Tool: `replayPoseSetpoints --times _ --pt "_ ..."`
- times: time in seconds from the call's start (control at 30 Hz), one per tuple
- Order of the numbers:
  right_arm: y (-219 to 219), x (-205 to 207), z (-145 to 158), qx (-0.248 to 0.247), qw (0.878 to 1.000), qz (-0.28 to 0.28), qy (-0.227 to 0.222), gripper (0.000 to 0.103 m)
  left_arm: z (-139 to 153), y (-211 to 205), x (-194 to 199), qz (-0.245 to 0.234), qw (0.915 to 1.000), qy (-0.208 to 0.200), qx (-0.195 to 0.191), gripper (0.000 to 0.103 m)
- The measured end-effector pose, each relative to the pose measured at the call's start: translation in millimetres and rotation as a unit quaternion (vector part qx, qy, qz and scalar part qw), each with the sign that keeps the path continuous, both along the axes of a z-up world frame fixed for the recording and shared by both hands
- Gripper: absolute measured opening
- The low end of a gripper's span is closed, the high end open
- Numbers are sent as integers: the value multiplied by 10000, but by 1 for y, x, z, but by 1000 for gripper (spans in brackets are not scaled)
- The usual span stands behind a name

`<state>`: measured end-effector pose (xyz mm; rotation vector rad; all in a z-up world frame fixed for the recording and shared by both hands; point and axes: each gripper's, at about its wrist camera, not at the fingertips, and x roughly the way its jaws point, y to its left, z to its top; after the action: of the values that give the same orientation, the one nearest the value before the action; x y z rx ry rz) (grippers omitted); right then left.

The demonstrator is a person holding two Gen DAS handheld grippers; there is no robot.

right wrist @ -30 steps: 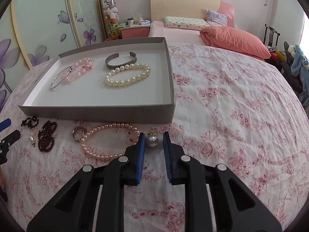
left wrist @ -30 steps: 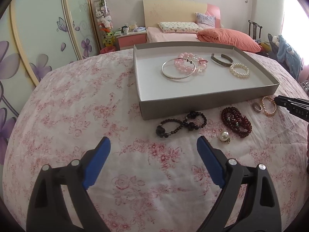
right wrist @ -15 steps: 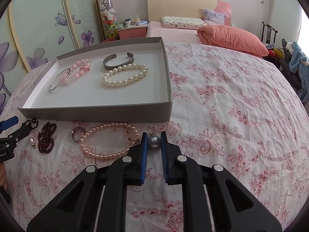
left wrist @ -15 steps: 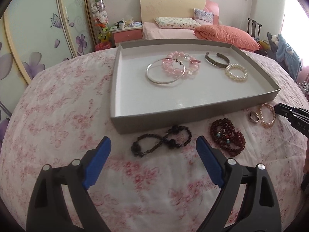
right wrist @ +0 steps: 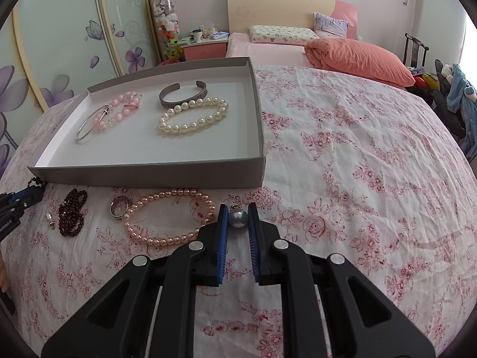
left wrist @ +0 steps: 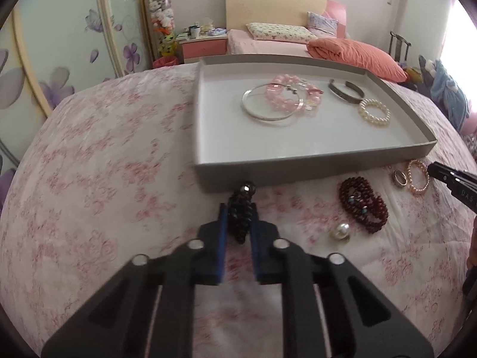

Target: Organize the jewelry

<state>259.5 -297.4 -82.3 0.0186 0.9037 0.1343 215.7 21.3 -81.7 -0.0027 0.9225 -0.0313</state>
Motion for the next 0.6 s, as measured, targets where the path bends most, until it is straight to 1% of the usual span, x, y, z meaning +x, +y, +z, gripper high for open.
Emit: replayPoseSetpoints --times 0.2,0.3,0.43,0.6 --pt "0 1 0 -2 10000 1 0 14 0 16 -8 226 9997 -58 -54 12" --pt "0 1 0 17 10000 0 3 14 0 13 -11 234 9997 -108 50 12" --pt "0 1 0 25 10000 1 4 14 1 15 -11 248 9996 -104 17 13" --pt "-1 0 0 29 10000 1 7 14 1 13 -10 250 9996 -100 76 13"
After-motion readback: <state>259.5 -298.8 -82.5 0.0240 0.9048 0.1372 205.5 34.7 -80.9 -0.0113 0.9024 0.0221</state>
